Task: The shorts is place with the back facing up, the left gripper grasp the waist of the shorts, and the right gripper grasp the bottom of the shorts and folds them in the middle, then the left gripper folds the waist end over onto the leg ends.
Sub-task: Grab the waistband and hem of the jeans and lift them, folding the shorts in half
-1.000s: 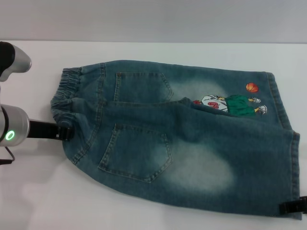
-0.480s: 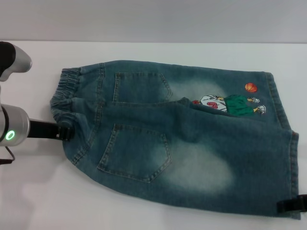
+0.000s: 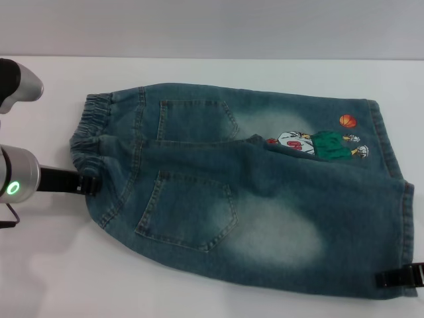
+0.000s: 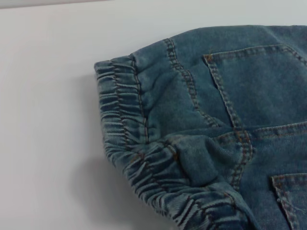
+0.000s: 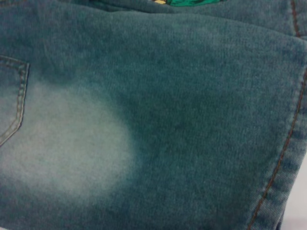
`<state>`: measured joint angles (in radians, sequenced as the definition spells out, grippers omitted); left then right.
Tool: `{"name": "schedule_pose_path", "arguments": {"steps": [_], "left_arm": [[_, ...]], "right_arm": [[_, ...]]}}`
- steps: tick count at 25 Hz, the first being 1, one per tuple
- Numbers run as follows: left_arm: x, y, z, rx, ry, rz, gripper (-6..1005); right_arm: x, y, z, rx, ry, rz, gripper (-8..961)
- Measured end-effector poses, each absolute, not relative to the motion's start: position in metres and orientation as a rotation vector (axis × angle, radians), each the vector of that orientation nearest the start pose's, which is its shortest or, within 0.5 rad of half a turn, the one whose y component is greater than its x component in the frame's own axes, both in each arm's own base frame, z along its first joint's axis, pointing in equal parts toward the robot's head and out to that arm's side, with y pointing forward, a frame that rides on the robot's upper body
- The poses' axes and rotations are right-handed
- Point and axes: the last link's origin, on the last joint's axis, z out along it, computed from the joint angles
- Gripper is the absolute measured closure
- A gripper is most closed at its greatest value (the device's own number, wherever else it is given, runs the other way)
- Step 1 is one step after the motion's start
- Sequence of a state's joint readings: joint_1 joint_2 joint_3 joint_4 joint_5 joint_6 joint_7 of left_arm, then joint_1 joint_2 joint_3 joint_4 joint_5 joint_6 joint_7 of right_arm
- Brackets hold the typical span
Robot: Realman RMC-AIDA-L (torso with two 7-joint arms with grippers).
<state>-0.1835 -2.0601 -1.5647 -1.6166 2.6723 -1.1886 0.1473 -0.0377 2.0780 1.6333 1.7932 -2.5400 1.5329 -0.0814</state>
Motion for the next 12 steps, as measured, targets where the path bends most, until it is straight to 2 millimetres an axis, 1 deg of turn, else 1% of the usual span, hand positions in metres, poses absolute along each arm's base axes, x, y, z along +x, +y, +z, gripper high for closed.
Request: {"name": "schedule_pose_path", "arguments": {"steps": [12], "left_arm": [[-0.2407, 0.3169, 0.0124, -2.083, -1.264, 0.168, 778]], "right_arm": [[0.2628, 0.2315, 0.0241, -2.024, 1.702, -0.263, 394]]}}
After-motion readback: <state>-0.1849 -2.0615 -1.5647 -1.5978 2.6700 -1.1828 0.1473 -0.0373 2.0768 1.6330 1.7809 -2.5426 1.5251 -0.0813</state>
